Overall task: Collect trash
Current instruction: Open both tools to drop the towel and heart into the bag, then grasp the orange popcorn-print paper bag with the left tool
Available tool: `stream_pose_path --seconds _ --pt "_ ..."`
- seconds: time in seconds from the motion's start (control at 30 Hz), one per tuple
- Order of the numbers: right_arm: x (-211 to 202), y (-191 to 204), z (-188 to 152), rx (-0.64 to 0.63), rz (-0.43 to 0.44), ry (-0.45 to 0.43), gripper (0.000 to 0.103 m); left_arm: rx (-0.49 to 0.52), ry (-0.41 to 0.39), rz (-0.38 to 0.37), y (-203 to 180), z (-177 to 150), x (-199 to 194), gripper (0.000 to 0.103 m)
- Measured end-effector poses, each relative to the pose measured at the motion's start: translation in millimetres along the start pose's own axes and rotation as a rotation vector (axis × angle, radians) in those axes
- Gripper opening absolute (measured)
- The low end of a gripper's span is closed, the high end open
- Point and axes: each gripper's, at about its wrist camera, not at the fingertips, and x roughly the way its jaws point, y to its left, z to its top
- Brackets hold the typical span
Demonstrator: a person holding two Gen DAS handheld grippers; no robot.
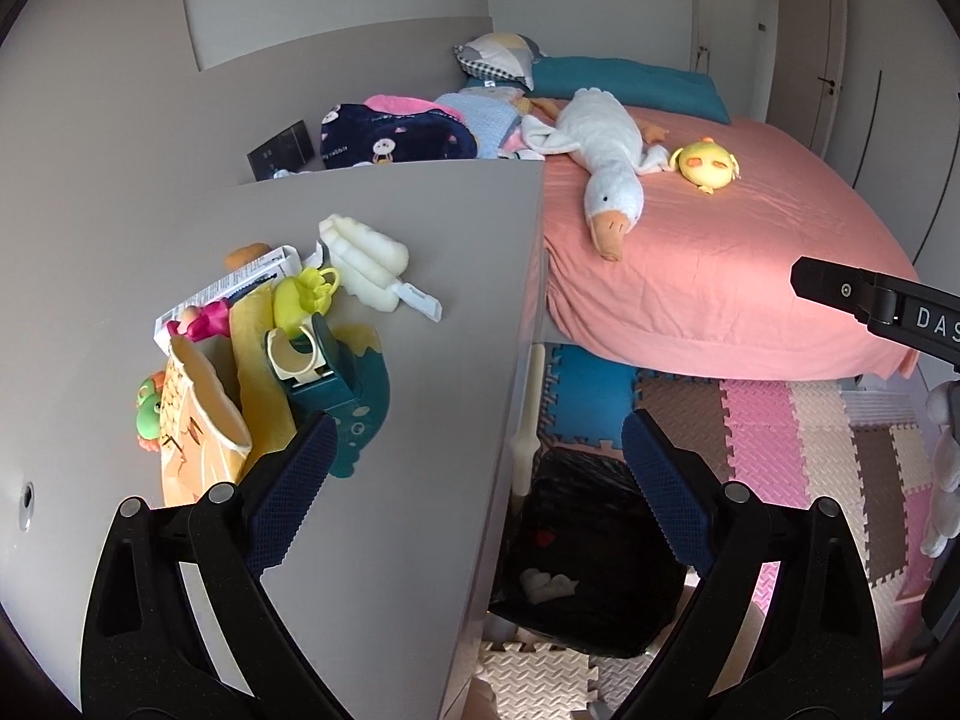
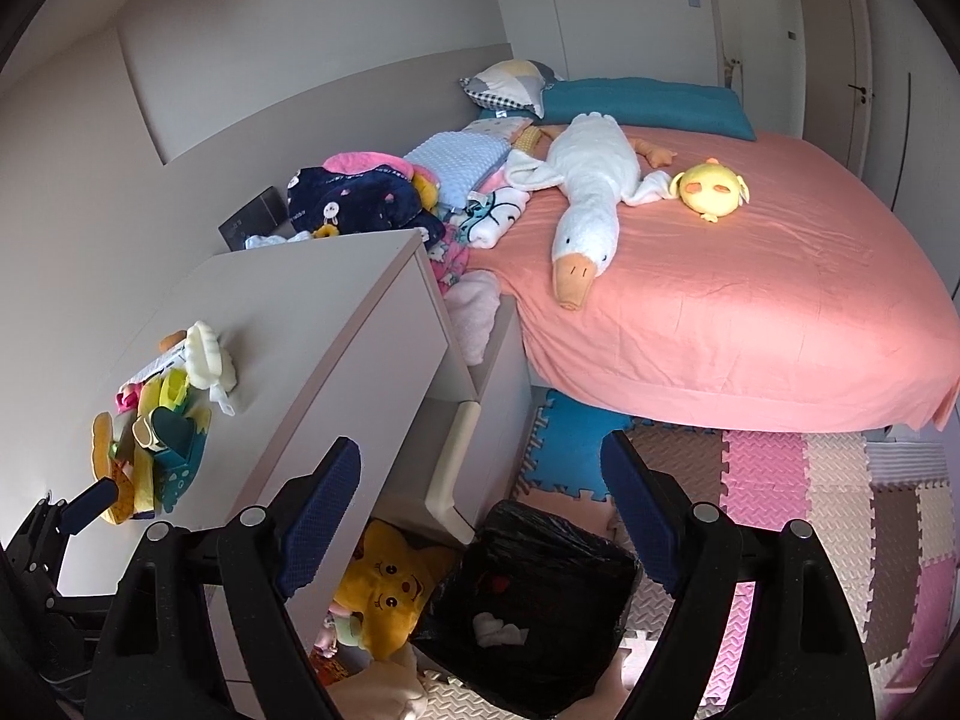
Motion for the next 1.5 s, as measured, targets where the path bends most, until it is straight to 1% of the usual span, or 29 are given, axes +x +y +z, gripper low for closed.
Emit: stream_pose_path --seconds 0.6,0.9,1.17,1.2,1.23,1.3,1.33,1.47,1.5 --pt "18.7 57.9 -4.1 -0.055 0.065 0.029 0.082 -0.086 0.018 0.096 74.7 -16.6 -5.2 0.092" --pt "31.9 81.9 -2.8 -0.09 0.082 0.052 0.082 -0.16 0.062 0.133 114.5 -26.7 16.4 0.092" --pt "44.1 97.5 -1.0 -0.11 0.085 0.07 0.082 -0.194 0.06 0.166 133.3 -26.3 32.5 0.092" --pt "45.4 99.7 -0.9 -0.112 0.085 0.072 0.082 -0.2 0.058 0.165 135.0 -26.4 33.5 0.091" --pt "46.8 101.7 -1.0 -0.115 0.086 0.074 0.082 -0.207 0.057 0.161 136.9 -26.5 34.6 0.086" --pt "49.1 105.3 -1.6 -0.121 0.088 0.078 0.082 -0.223 0.06 0.154 141.6 -27.4 36.7 0.081" --pt "50.2 107.3 -1.9 -0.123 0.09 0.08 0.082 -0.232 0.061 0.147 144.2 -28.2 37.4 0.075" --pt "55.6 116.6 -1.9 -0.136 0.099 0.088 0.082 -0.279 0.055 0.122 155.7 -30.5 37.4 0.063" --pt "57.2 118.9 -1.7 -0.14 0.102 0.091 0.082 -0.29 0.052 0.113 158.8 -31.4 37.0 0.058"
